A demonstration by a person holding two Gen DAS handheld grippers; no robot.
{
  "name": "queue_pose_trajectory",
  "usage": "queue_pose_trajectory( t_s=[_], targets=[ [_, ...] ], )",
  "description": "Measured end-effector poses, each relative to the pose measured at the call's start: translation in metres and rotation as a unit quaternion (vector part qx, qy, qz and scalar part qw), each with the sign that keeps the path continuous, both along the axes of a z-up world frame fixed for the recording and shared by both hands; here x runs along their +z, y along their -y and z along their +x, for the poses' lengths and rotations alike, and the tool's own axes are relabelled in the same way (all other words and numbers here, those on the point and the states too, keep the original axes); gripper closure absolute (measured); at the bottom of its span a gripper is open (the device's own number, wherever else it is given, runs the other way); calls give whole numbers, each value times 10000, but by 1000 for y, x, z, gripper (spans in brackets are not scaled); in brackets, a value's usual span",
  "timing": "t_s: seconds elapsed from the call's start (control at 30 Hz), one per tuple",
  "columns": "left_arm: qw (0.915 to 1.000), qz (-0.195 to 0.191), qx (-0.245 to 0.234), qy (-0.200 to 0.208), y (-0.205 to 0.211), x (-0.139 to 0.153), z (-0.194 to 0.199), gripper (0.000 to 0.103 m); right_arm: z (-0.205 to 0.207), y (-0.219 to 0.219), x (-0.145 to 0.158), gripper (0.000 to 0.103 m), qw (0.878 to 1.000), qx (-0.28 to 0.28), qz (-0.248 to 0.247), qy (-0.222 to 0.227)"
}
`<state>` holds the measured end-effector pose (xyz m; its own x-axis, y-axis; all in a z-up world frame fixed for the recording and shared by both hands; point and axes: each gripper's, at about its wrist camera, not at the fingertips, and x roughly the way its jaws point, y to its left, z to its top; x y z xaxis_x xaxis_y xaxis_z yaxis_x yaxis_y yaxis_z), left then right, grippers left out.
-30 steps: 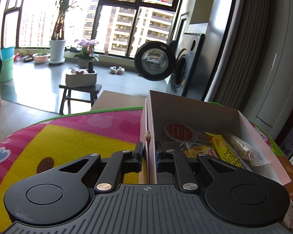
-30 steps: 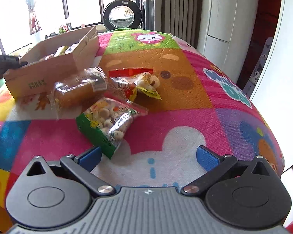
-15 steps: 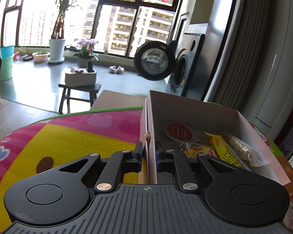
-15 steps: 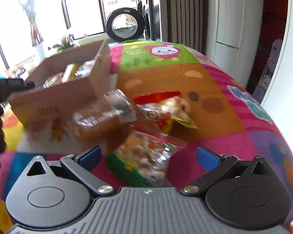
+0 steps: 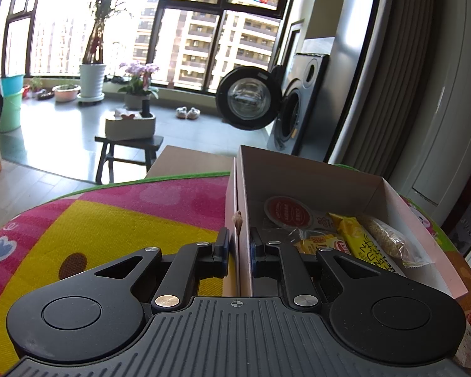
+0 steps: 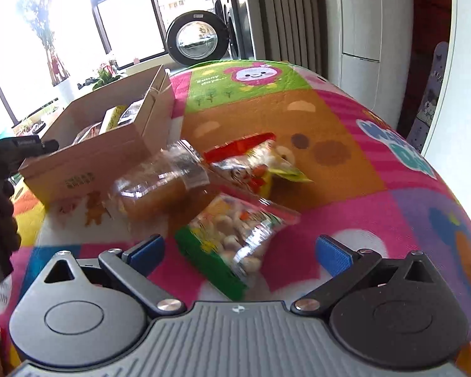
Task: Organize objects
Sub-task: 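Grasp the green cartoon snack bag with the right tool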
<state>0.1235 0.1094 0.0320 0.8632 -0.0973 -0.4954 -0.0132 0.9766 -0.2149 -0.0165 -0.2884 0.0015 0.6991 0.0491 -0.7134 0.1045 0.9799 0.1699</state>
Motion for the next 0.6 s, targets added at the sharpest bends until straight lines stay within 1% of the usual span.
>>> queue_pose_trajectory(
  t_s=[0.07,0.13,0.17,0.23,0.3,0.37,0.43,0.57,0.6],
  targets=[
    [10000,0,0,0,0,0,0,89,11,-9,-3,6,10000,39,-55,56],
    [10000,2,0,1,0,0,0,89,19,-19,-5,14,9995,199,-236,81],
    [10000,1,0,1,0,0,0,89,20,-24,-5,16,9988,324,-349,110],
    [10000,1,0,1,0,0,0,89,16,-33,-5,29,9960,657,-591,152],
    [10000,4,1,1,0,0,0,89,7,-40,-5,36,9913,1012,-827,178],
    [10000,2,0,1,0,0,0,89,-7,-46,-5,36,9853,1309,-1072,244],
    [10000,5,1,1,0,0,0,89,-21,-49,-3,36,9804,1559,-1183,240],
    [10000,4,1,1,0,0,0,89,-31,-49,-2,36,9784,1680,-1190,207],
    [10000,4,1,1,0,0,0,89,-31,-48,-2,34,9793,1654,-1152,180]
  ],
)
